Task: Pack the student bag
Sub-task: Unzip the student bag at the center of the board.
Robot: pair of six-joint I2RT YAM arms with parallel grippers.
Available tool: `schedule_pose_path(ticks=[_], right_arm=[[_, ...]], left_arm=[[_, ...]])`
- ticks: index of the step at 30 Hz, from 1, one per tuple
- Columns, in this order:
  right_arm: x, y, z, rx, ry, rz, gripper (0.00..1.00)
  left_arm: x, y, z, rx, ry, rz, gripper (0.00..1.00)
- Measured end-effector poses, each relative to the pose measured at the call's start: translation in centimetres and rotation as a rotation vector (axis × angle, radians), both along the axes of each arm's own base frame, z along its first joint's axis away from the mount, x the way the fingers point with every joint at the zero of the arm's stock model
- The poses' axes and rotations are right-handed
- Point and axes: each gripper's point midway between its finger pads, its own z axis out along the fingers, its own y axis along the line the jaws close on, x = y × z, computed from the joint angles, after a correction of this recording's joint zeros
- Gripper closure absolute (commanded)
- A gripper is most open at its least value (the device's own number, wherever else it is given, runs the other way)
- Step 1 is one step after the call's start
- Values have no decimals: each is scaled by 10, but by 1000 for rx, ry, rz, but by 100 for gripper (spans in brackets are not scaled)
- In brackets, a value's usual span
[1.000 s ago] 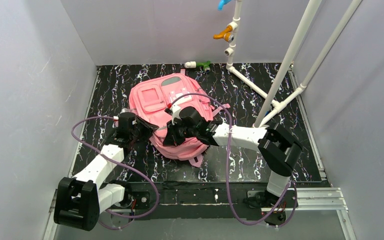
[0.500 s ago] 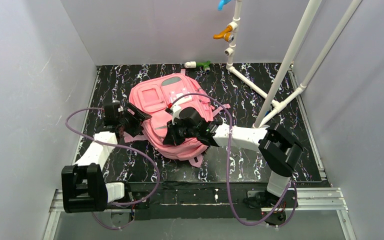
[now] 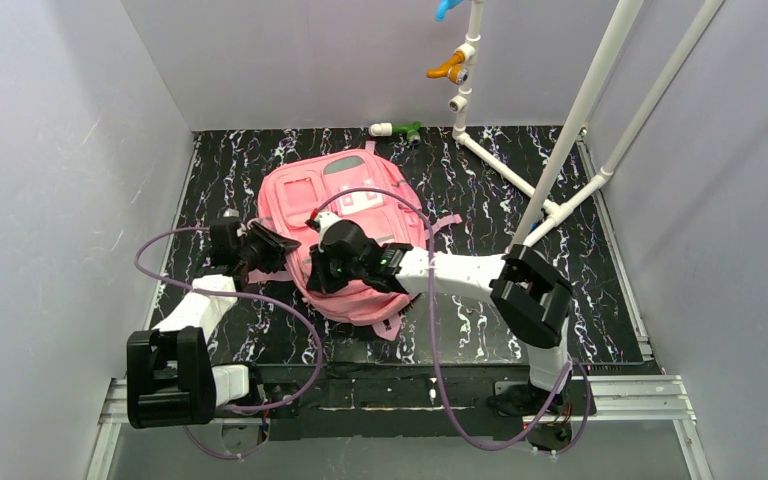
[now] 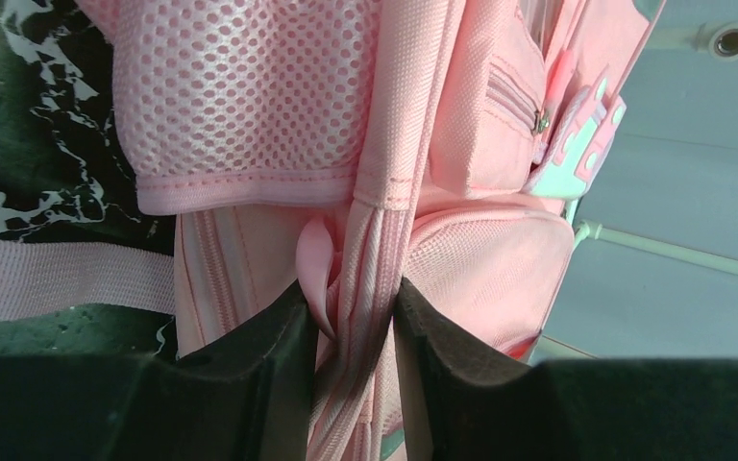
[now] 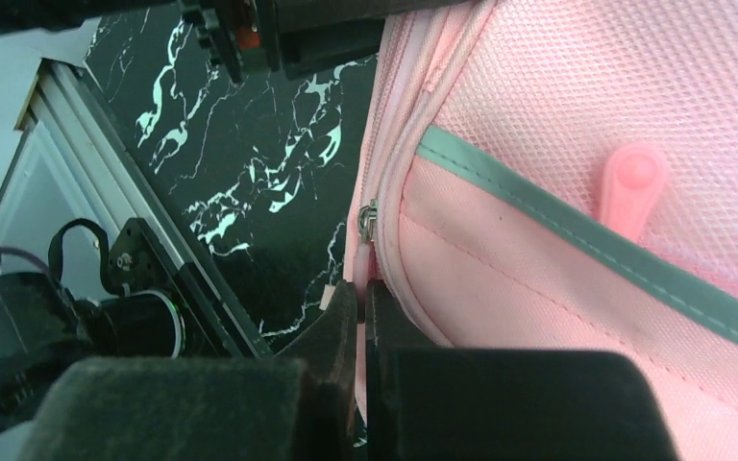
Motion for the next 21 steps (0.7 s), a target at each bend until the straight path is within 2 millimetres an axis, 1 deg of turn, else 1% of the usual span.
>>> schedule_pose_path(ticks=[4,10,15,18,21], right_arm=[[-2,14,-4,-28,22,-37,99],[5,25,1,-35,36,-112,99],[4,28,2,3,102,-167,99],[1,30,4,29,159,-200,99],[2,31,6,48,213,-252,99]], left_arm=[[-1,5,-1,16,-14,22,82],[-5,10,2,36,-53,46,90],[-11,12,5,46,-80,67,100],[-17,14,4,41,-87,89,100],[-17,14,3,32,-85,97,100]])
